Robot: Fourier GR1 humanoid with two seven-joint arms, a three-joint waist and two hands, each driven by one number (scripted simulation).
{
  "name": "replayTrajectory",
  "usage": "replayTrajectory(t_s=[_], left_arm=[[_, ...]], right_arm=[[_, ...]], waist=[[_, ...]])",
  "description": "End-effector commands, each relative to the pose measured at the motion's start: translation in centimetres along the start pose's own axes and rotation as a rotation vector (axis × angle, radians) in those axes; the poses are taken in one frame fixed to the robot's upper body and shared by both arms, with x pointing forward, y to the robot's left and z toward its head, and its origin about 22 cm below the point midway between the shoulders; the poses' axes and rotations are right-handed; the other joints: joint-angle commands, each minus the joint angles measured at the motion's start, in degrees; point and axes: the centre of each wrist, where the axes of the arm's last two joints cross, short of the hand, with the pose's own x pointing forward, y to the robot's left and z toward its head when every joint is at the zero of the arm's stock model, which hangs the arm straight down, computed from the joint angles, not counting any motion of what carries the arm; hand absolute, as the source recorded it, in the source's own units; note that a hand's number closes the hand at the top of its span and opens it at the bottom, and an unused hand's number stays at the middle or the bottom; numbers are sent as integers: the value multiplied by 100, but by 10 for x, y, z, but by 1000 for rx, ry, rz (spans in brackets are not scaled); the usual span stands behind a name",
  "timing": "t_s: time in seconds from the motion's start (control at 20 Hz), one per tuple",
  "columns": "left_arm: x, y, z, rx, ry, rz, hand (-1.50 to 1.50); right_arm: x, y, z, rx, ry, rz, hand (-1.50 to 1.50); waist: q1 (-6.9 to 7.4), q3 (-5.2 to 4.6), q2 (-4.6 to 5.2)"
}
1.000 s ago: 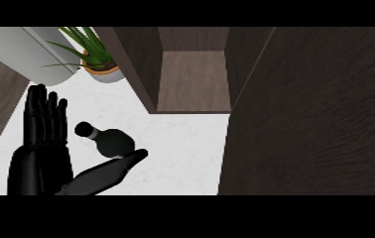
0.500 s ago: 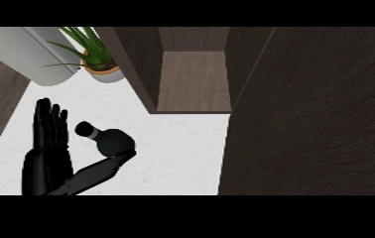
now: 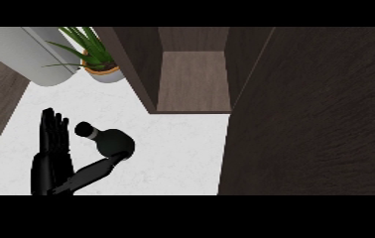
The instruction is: Pick up the wine, place it into the cabinet and close the cabinet
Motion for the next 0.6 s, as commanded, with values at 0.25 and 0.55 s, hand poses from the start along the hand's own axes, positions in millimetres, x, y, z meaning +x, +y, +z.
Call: replayTrajectory(t_s=[0.25, 0.55], left_arm=[[-45, 24, -6, 13, 53, 7, -150], [-58, 38, 12, 3, 70, -5, -150]], right_arm=[[23, 13, 18, 25, -74, -79, -150], [17, 9, 0, 29, -65, -65, -150]], waist=[[-9, 1, 1], [39, 3, 3]])
